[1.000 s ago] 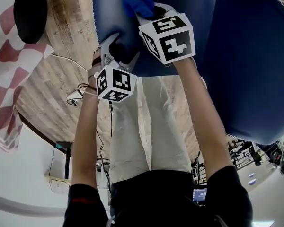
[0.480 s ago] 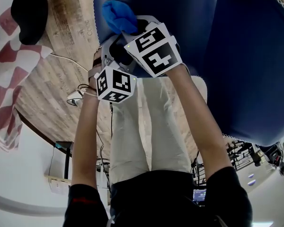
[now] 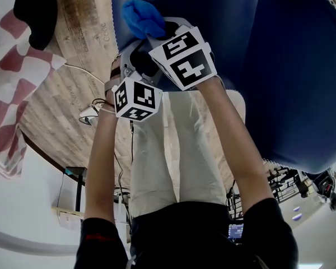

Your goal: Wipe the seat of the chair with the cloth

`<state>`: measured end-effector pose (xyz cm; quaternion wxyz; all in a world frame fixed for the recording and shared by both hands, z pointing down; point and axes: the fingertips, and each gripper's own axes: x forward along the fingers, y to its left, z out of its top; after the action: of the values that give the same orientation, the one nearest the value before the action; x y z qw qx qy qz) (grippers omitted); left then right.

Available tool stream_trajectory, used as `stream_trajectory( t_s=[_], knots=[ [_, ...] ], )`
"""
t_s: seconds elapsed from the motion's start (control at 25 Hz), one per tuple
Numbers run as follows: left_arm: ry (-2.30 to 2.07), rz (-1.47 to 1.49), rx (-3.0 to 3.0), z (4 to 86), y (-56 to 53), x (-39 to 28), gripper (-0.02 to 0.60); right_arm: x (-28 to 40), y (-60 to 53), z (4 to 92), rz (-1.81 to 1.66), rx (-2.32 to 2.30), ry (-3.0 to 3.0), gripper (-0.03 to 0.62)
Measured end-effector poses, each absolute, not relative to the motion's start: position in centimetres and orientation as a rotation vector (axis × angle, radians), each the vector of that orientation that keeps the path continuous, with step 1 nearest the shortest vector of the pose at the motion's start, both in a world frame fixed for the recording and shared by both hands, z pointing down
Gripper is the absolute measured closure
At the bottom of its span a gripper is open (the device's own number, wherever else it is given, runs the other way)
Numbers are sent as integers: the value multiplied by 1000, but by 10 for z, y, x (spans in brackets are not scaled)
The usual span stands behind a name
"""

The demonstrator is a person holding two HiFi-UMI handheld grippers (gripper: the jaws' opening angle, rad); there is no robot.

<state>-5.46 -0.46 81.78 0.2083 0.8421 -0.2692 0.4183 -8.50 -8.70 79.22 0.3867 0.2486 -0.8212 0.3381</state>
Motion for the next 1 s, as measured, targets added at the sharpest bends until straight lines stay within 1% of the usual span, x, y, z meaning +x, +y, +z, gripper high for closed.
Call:
stream_trajectory(
  t_s=[0.32,0.68,1.0],
  knots=[
    [-751,1163,2344,818,-5,-53,239,-59,-95,794,851,727,-2055,551],
    [-751,1166,2342,818,-5,-55,239,7,-115,796,855,890,-1971,551],
    [-750,1166,2343,817,-5,-54,239,75,-127,791,848,1138,-1874,551]
  ],
)
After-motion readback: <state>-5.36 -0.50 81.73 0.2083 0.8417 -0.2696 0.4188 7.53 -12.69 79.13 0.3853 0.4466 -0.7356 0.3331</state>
